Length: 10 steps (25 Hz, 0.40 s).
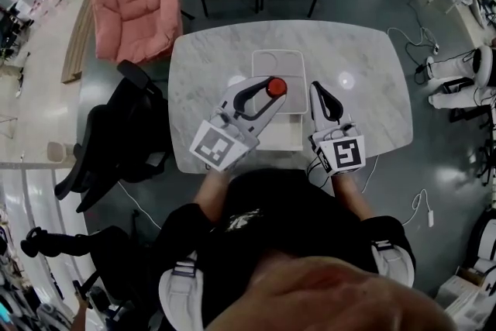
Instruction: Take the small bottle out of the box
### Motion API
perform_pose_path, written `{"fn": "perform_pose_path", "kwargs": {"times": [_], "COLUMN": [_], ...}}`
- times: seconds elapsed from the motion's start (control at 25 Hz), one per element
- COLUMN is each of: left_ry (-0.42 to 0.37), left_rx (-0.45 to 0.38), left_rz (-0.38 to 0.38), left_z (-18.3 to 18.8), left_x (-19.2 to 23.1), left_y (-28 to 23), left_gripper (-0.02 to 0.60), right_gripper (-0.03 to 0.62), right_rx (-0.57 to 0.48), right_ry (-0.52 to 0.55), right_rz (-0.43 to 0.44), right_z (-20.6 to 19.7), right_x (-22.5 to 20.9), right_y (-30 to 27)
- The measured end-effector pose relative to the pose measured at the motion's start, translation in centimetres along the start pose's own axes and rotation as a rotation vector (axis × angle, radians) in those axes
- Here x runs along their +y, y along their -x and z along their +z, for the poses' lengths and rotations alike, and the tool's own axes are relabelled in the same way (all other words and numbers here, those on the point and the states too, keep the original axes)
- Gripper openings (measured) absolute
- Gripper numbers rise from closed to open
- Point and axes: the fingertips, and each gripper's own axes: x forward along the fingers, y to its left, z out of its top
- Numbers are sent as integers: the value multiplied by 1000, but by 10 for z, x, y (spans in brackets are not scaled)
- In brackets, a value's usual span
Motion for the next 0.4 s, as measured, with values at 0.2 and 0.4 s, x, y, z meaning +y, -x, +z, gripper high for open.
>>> {"fn": "perform_pose_path", "kwargs": {"times": [0.2, 0.4], "left_ry": [-4, 6], "left_rx": [10, 14], "left_rz": [-11, -9], "left_z": [-3, -7], "left_x": [-4, -4], "left_y": [-3, -7], "left_gripper": [143, 143], "right_gripper": [-6, -6], "right_rx": [8, 17], "right_ry": [-8, -2], "right_rz": [-6, -7], "right_z": [-4, -8], "right_x": [-1, -3], "right_y": [3, 2]}}
